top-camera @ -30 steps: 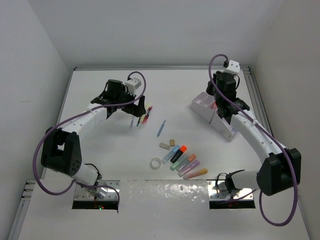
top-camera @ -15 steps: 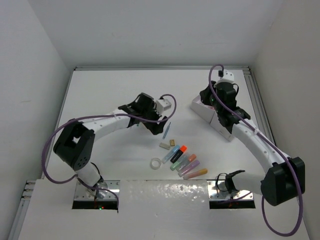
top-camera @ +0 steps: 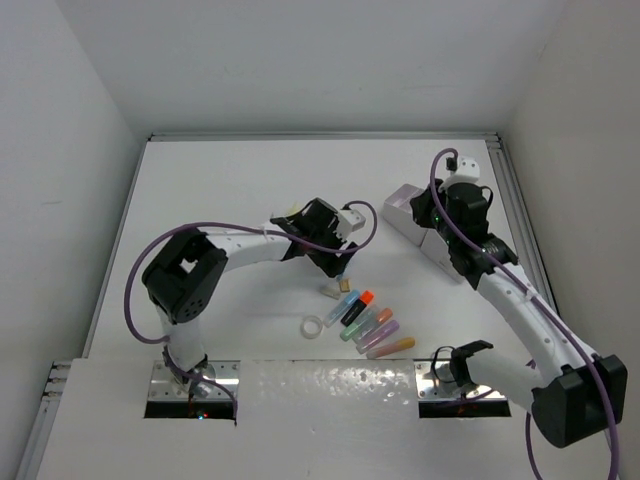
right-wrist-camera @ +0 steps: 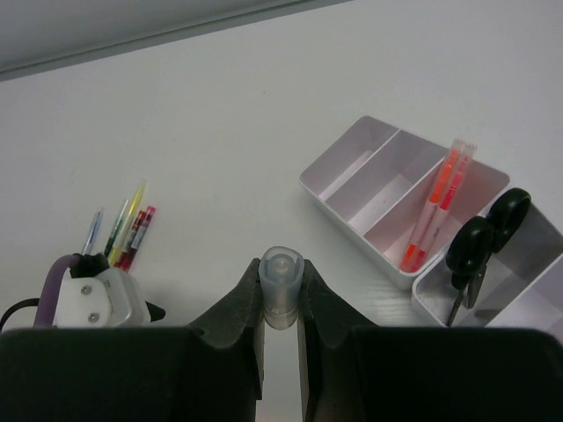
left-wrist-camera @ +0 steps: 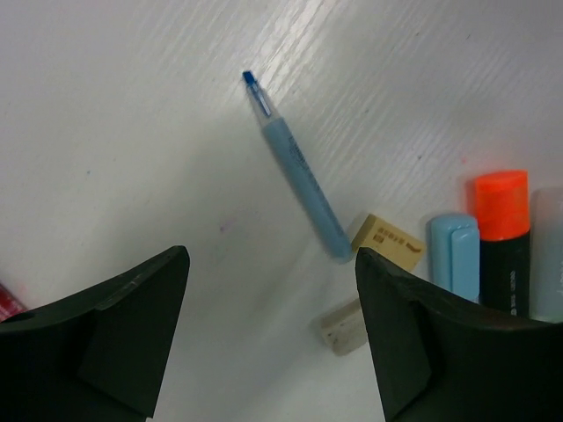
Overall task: Sort the stationery into containers
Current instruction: Pick up the pen from the center of the board.
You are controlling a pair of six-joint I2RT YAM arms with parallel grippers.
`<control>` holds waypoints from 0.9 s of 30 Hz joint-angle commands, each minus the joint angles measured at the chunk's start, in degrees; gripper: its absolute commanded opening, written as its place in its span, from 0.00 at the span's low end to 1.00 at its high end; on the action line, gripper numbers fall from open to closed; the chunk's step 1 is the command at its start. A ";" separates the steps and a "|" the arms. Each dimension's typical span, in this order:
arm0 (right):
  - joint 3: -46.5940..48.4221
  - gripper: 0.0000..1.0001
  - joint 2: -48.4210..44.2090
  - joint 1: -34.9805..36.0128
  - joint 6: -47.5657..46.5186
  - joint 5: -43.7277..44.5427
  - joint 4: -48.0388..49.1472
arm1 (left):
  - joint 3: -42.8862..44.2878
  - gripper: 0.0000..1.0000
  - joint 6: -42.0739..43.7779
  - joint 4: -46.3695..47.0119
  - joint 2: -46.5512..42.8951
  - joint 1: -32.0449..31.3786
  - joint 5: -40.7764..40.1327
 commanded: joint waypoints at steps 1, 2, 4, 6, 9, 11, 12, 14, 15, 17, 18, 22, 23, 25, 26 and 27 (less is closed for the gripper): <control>-1.85 0.00 -2.17 -0.51 -1.29 0.53 -0.50 | 3.45 0.75 -1.96 4.29 1.79 -2.52 -1.89; -2.21 0.00 -2.52 -0.51 -1.20 0.70 -0.41 | 3.98 0.75 -2.22 4.55 2.75 -2.78 -3.11; -3.26 0.00 -3.67 -0.51 -1.20 1.06 -0.67 | 5.30 0.75 -2.67 5.78 3.72 -3.22 -4.35; -3.79 0.00 -4.46 -0.78 -1.29 1.23 -0.85 | 6.70 0.73 -2.41 6.57 5.04 -3.83 -6.19; -5.11 0.00 -5.87 -1.13 -1.37 1.41 -1.47 | 7.67 0.70 -1.52 6.75 6.71 -4.54 -8.48; -5.46 0.00 -7.09 -1.39 -1.38 1.49 -1.64 | 7.67 0.65 -1.09 6.75 7.68 -4.63 -9.89; -5.81 0.00 -7.36 -1.48 -1.37 1.49 -1.73 | 7.50 0.62 -1.08 6.23 7.94 -4.72 -11.54; -5.64 0.00 -8.15 -1.74 -1.64 1.41 -1.91 | 7.50 0.54 -1.17 5.09 8.82 -4.89 -12.44; -5.46 0.00 -8.24 -1.66 -1.81 1.32 -2.26 | 7.67 0.51 -1.26 4.73 9.17 -4.81 -12.61; -5.29 0.00 -8.68 -1.83 -2.34 1.06 -2.43 | 8.28 0.42 -1.61 3.42 10.14 -4.63 -12.53; -5.20 0.00 -8.85 -1.83 -2.43 0.97 -2.61 | 8.64 0.39 -1.79 2.97 10.40 -4.72 -12.53; -5.29 0.00 -9.56 -2.09 -3.13 -0.35 -2.61 | 9.43 0.24 -1.79 1.39 11.55 -4.63 -12.17; -5.37 0.00 -9.73 -2.18 -3.65 -2.09 -2.61 | 9.43 0.20 -1.79 1.39 11.55 -4.46 -12.26; -5.29 0.00 -10.35 -2.53 -4.53 -4.91 -2.00 | 9.43 0.07 -1.79 1.39 11.55 -4.28 -12.17; -5.20 0.00 -10.61 -2.80 -5.76 -6.57 -1.91 | 9.60 0.02 -1.61 1.21 11.46 -3.76 -12.00; -4.85 0.00 -10.79 -2.88 -6.38 -10.07 -1.91 | 9.78 0.00 -1.61 0.95 11.38 -3.66 -11.91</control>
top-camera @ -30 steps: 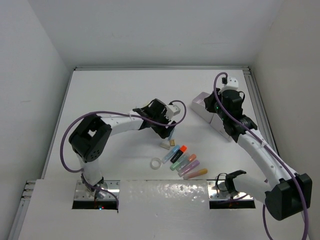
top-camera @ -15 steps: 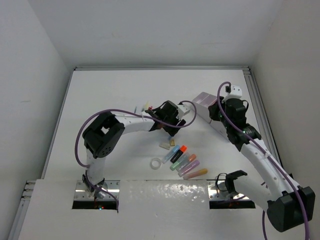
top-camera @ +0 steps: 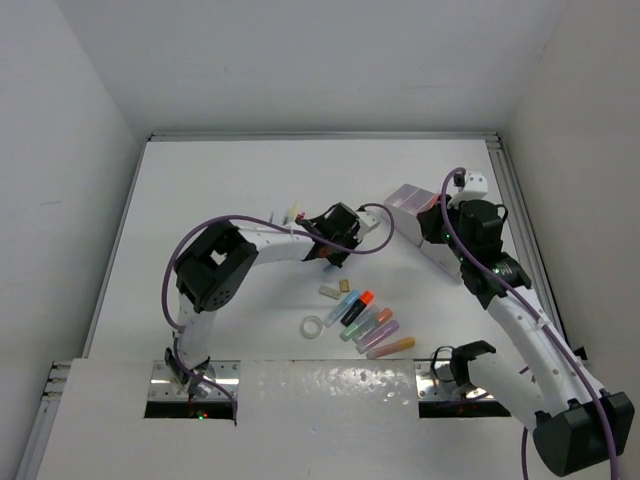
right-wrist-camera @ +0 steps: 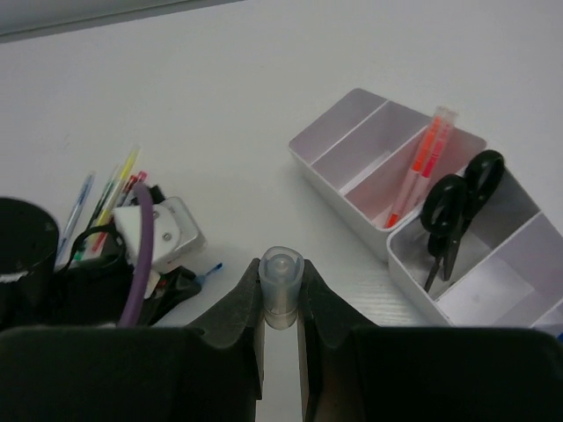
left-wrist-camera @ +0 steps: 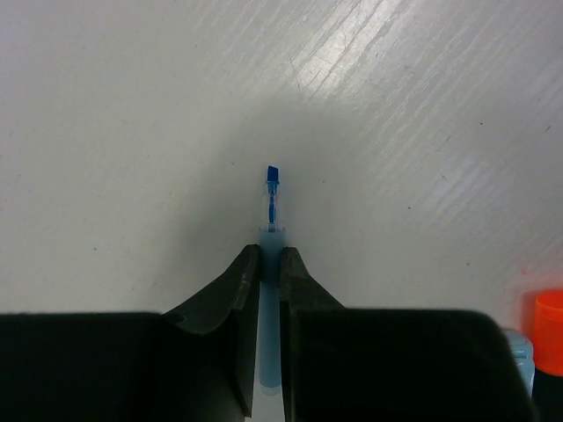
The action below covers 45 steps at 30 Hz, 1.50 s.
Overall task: Sort the stationery into containers
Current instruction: Pick up the pen from the center of the board, then close the pen cap on the pen.
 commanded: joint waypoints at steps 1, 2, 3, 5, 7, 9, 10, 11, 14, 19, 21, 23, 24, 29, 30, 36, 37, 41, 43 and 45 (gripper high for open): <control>0.97 0.00 -1.61 -0.85 -3.91 -9.24 1.66 | 2.13 0.00 0.05 -2.04 0.01 0.77 0.02; 1.49 0.00 -1.78 -0.94 -6.01 -11.36 1.57 | 2.57 0.00 0.40 -2.83 -0.25 1.39 0.55; 1.76 0.00 -2.48 -0.94 -7.25 -16.42 1.31 | 3.18 0.00 0.49 -3.53 -0.69 1.74 0.82; 2.72 0.00 -3.10 -0.94 -10.94 -21.37 0.95 | 5.47 0.00 1.80 -6.08 -2.27 3.23 3.80; 3.69 0.00 -3.89 -0.94 -13.92 -27.44 -0.27 | 6.70 0.00 3.55 -7.40 -5.08 5.07 6.78; 5.71 0.00 -4.07 -1.03 -15.86 -31.31 -2.20 | 6.71 0.00 5.14 -9.16 -7.54 6.48 10.37; 6.41 0.00 -4.07 -0.94 -17.79 -34.72 -3.08 | 6.36 0.00 7.41 -10.30 -10.25 7.62 11.53; 7.55 0.00 -4.07 -0.94 -18.50 -36.24 -4.14 | 6.09 0.00 8.56 -10.74 -11.84 8.15 12.67; 9.66 0.00 -4.16 -1.03 -22.02 -42.65 -5.90 | 2.33 0.00 13.48 -10.32 -18.52 9.83 17.24; 10.99 0.00 -3.72 -0.94 -29.83 -45.22 -9.68 | -6.90 0.00 19.73 -4.44 -32.58 12.11 25.68; 10.03 0.00 -3.89 -0.42 -35.35 -44.69 -11.53 | -11.56 0.00 19.56 -1.97 -38.01 12.64 27.09; 8.01 0.00 -4.33 0.02 -37.05 -43.38 -10.83 | -15.07 0.00 18.07 0.58 -41.72 12.90 27.36; 7.22 0.00 -4.42 0.20 -38.19 -42.94 -10.48 | -15.96 0.00 16.33 1.20 -42.96 12.91 27.27; 6.86 0.00 1.44 1.60 -34.08 -39.07 -10.12 | -20.71 0.00 9.55 3.93 -46.66 13.87 23.68; 7.03 0.00 3.12 1.87 -32.15 -36.54 -10.38 | -22.46 0.00 7.80 4.97 -47.19 14.48 23.41; 11.60 0.00 21.37 8.19 -27.23 -16.60 -19.00 | -27.48 0.00 2.52 7.26 -51.93 16.24 18.40; 12.39 0.00 23.59 9.76 -26.43 -15.00 -19.00 | -28.70 0.00 2.16 7.44 -52.29 16.59 18.05; 15.02 0.00 32.65 12.15 -22.12 -9.63 -18.03 | -31.26 0.00 1.81 7.88 -54.92 17.82 16.47; 17.39 0.00 37.73 12.77 -21.24 -7.09 -18.21 | -31.88 0.00 1.72 7.71 -55.54 18.00 16.02; 19.33 0.00 41.17 13.29 -20.62 -6.03 -19.43 | -32.58 0.00 1.81 7.71 -56.15 18.27 15.41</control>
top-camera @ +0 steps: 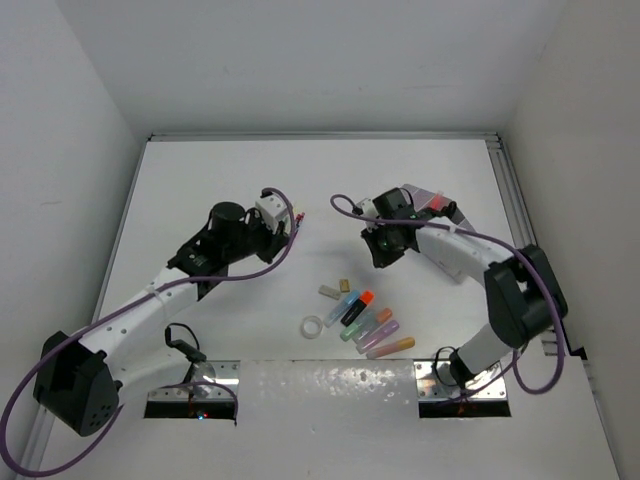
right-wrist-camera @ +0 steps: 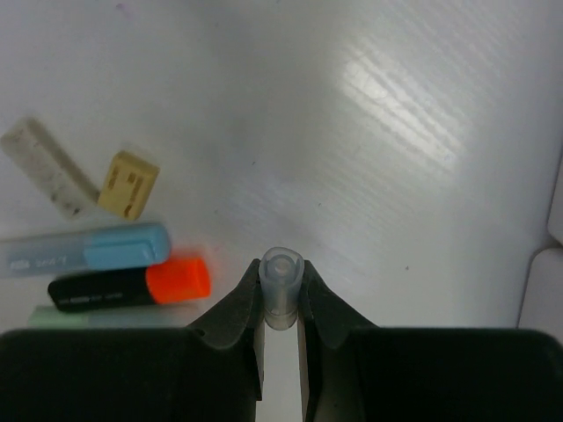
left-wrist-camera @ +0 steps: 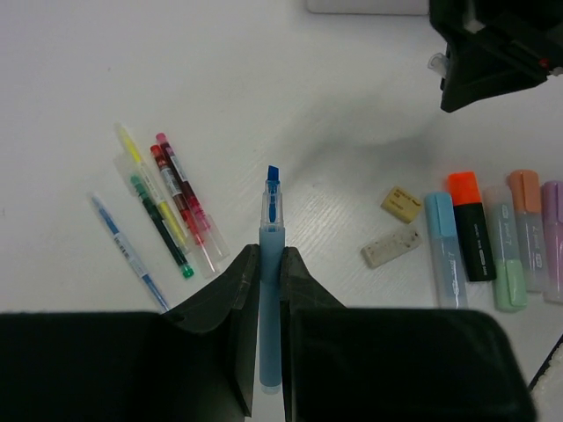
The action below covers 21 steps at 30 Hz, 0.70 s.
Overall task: Sort the stationery into containers
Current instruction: Close the pen cap on the pen.
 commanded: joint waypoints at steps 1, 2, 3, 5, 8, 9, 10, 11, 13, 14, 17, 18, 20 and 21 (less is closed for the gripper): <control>6.98 0.00 5.83 0.92 3.42 6.46 -1.47 | -0.82 0.00 -1.12 2.92 -1.97 0.91 -1.68; 7.96 0.00 7.34 1.19 3.69 7.51 -2.35 | -1.26 0.00 -1.12 2.92 -2.41 1.00 -2.03; 9.53 0.00 8.75 1.45 4.30 8.04 -3.75 | -1.35 0.00 -1.12 3.09 -2.67 1.00 -2.21; 10.69 0.00 12.08 1.80 5.35 10.49 -4.73 | -1.79 0.00 -1.21 3.18 -3.11 1.17 -2.65; 12.97 0.00 15.78 2.33 6.59 13.48 -7.10 | -2.05 0.00 -1.30 3.62 -3.29 1.18 -2.83; 14.28 0.00 16.49 2.51 7.20 13.76 -8.58 | -2.23 0.00 -1.47 3.88 -3.29 1.35 -2.83; 15.51 0.00 18.07 2.51 7.64 13.85 -9.64 | -2.32 0.00 -1.47 4.24 -3.20 1.35 -2.92; 15.52 0.00 18.60 2.60 7.82 13.67 -9.65 | -2.32 0.00 -1.39 4.41 -3.29 1.35 -2.92; 16.57 0.01 19.75 3.03 7.99 13.67 -10.44 | -2.49 0.00 -1.65 4.94 -3.03 1.44 -3.09; 16.67 0.02 20.19 3.21 8.00 13.59 -10.62 | -2.58 0.00 -1.47 5.12 -2.94 1.44 -3.09; 18.07 0.05 21.94 3.48 8.35 13.58 -11.85 | -2.58 0.00 -1.65 5.47 -2.94 1.61 -3.35; 18.68 0.05 22.82 3.65 8.87 13.67 -12.20 | -2.58 0.00 -1.65 5.47 -2.94 1.62 -3.44; 19.04 0.07 23.44 3.65 9.31 13.50 -12.82 | -2.58 0.00 -1.65 5.47 -3.03 1.62 -3.88; 19.13 0.08 24.05 3.65 9.49 13.41 -12.91 | -2.58 0.00 -1.65 5.56 -3.03 1.62 -3.97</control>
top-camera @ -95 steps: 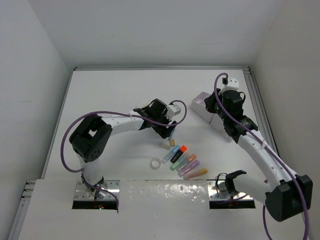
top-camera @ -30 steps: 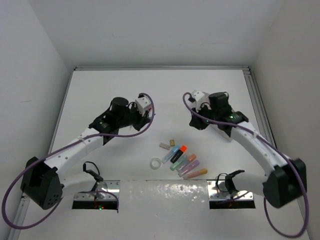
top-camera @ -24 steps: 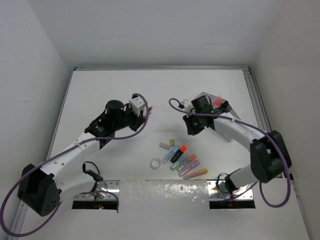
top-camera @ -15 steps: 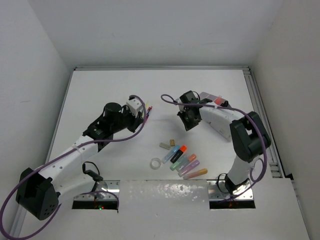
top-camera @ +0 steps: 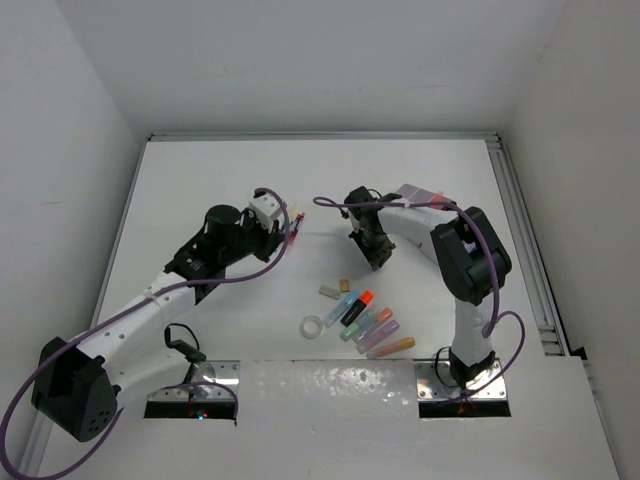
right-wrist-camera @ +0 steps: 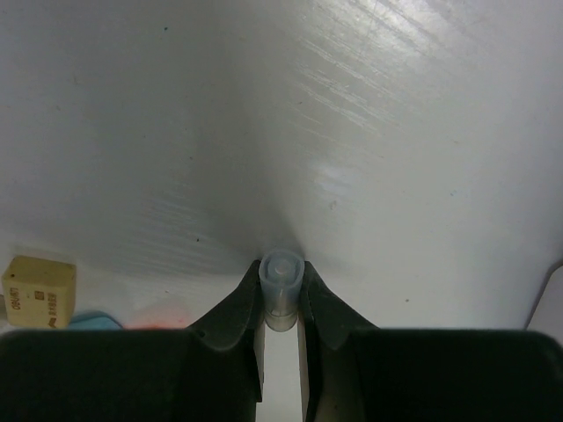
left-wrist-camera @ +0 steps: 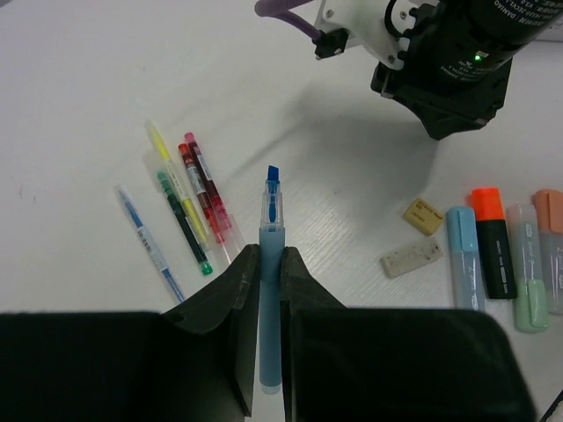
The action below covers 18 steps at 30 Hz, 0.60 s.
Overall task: Sort the stationery into containers
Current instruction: Close the pen cap on the pen.
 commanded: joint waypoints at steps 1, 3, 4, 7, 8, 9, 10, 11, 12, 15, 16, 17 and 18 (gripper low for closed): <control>2.30 0.09 0.96 0.37 1.77 0.78 -1.93 | -0.37 0.00 -0.67 2.98 -0.86 0.83 -0.80; 2.47 0.11 1.48 0.37 2.13 0.78 -2.19 | -0.37 0.00 -0.58 2.98 -0.95 0.74 -0.98; 2.65 0.14 1.66 0.37 2.30 0.69 -2.20 | -0.46 0.00 -0.67 3.06 -0.95 0.83 -0.98; 3.26 0.18 2.27 0.28 2.83 0.60 -2.90 | -0.46 0.00 -0.75 2.98 -0.78 0.83 -1.06; 3.35 0.20 2.45 0.28 3.18 0.43 -3.08 | -0.46 0.00 -0.75 2.98 -0.78 0.92 -0.98; 3.61 0.21 2.54 0.37 3.27 0.51 -3.25 | -0.46 0.00 -0.75 5.07 -0.69 0.92 -0.98; 3.70 0.22 2.71 0.29 3.44 0.42 -3.34 | -0.46 0.00 -0.75 5.17 -0.69 0.92 -0.98; 3.88 0.24 2.80 0.37 3.71 0.42 -3.43 | -0.46 0.00 -0.75 5.35 -0.60 0.92 -0.98; 4.05 0.25 2.80 0.20 3.71 0.34 -3.60 | -0.46 0.00 -0.93 5.44 -0.60 0.92 -0.98; 4.41 0.29 2.80 0.20 3.97 -0.37 -3.87 | -0.55 0.00 -1.10 5.79 -0.43 0.92 -0.89; 4.58 0.29 2.80 0.20 4.06 -0.37 -3.95 | -0.55 0.00 -1.11 5.96 -0.51 0.83 -0.80; 4.76 0.29 2.80 0.11 4.06 -0.45 -3.96 | -0.55 0.00 -1.19 5.97 -0.51 0.92 -0.89; 5.11 0.30 2.72 0.02 4.06 -0.46 -4.04 | -0.55 0.00 -1.11 5.97 -0.60 0.92 -0.80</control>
